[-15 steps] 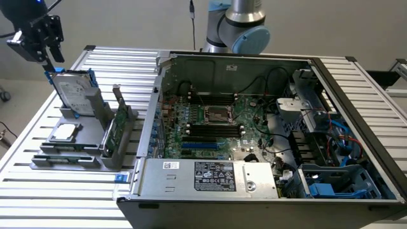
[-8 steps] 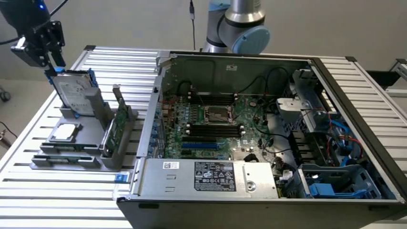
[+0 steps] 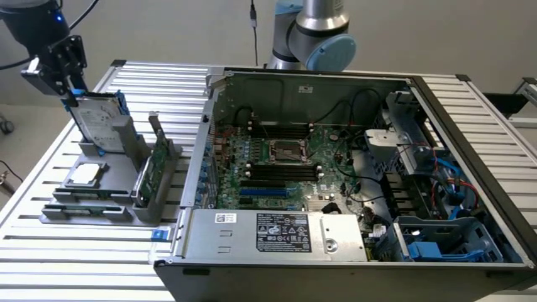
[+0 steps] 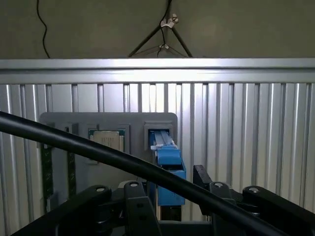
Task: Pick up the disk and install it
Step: 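Pick up the disk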
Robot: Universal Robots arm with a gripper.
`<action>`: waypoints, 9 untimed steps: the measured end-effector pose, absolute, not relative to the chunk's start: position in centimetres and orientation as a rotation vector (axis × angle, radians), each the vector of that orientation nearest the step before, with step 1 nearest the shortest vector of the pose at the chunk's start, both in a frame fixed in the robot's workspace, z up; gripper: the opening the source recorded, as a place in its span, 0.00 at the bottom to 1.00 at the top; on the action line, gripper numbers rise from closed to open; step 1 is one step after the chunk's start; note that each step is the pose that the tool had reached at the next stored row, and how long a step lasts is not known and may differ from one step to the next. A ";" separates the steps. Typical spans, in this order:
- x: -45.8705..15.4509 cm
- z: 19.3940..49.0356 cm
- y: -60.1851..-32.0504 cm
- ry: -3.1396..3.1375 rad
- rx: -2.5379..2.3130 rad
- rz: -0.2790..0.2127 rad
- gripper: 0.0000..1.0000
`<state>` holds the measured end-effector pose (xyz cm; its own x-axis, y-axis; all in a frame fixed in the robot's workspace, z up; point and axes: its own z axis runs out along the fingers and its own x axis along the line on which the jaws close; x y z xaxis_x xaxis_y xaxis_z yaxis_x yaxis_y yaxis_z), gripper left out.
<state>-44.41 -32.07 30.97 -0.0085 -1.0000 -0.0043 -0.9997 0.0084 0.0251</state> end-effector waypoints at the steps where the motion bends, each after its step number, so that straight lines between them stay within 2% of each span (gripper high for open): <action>1: -44.4 30.8 -32.1 -2.216 2.206 -0.032 0.49; 9: -44.5 29.4 -32.1 -2.203 2.224 -0.027 0.49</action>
